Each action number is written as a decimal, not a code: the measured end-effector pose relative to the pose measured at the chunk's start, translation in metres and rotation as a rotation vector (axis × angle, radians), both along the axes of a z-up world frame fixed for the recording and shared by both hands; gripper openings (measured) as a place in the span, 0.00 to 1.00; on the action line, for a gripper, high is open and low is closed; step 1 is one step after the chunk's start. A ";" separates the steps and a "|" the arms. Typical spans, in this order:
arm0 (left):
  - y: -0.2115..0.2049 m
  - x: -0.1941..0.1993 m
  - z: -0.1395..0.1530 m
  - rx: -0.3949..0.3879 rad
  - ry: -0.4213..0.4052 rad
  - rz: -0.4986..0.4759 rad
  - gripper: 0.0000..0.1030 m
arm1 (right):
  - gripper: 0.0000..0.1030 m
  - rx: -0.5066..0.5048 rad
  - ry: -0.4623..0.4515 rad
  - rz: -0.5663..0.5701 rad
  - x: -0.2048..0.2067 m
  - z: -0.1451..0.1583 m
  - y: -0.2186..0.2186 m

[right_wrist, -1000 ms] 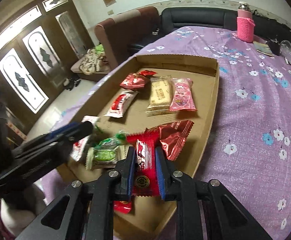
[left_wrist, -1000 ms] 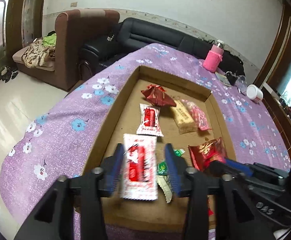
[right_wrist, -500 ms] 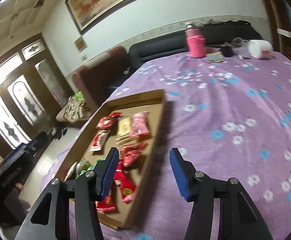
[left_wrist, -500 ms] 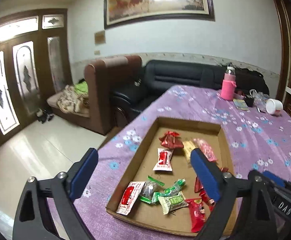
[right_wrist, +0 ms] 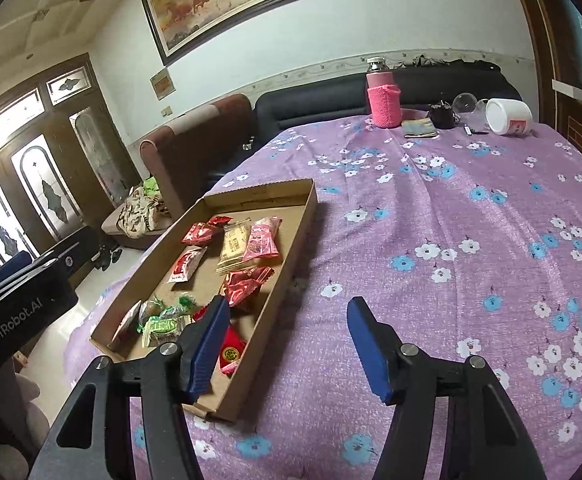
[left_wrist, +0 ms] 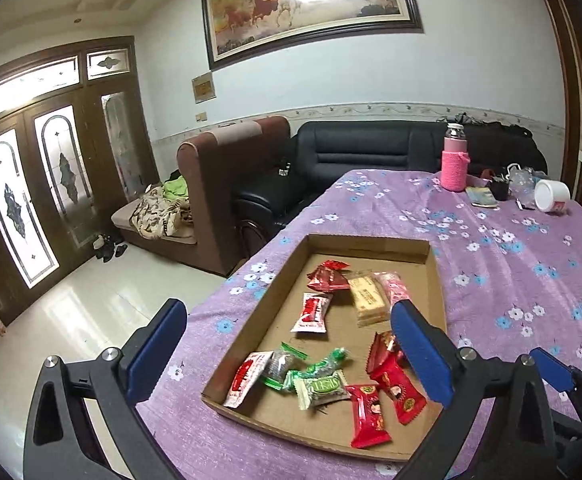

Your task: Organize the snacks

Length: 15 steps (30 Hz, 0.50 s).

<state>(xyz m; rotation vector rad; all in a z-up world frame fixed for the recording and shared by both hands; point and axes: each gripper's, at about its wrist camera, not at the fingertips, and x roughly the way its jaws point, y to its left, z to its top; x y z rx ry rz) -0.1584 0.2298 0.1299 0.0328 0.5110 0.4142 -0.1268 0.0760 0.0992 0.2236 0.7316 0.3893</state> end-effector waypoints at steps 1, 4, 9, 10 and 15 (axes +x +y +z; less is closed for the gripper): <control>-0.002 0.000 0.000 -0.001 0.004 -0.007 0.99 | 0.64 -0.005 -0.002 -0.002 -0.001 0.000 -0.001; -0.005 0.001 -0.002 -0.017 0.016 -0.024 0.99 | 0.64 -0.009 0.001 -0.007 -0.003 -0.001 -0.004; -0.007 0.002 -0.004 -0.022 0.024 -0.034 0.99 | 0.64 -0.015 0.007 -0.014 -0.003 -0.002 -0.006; -0.008 0.002 -0.004 -0.023 0.023 -0.035 0.99 | 0.64 -0.016 0.008 -0.015 -0.003 -0.003 -0.006; -0.006 0.001 -0.005 -0.027 0.022 -0.033 0.99 | 0.64 -0.029 0.017 -0.009 -0.003 -0.005 -0.003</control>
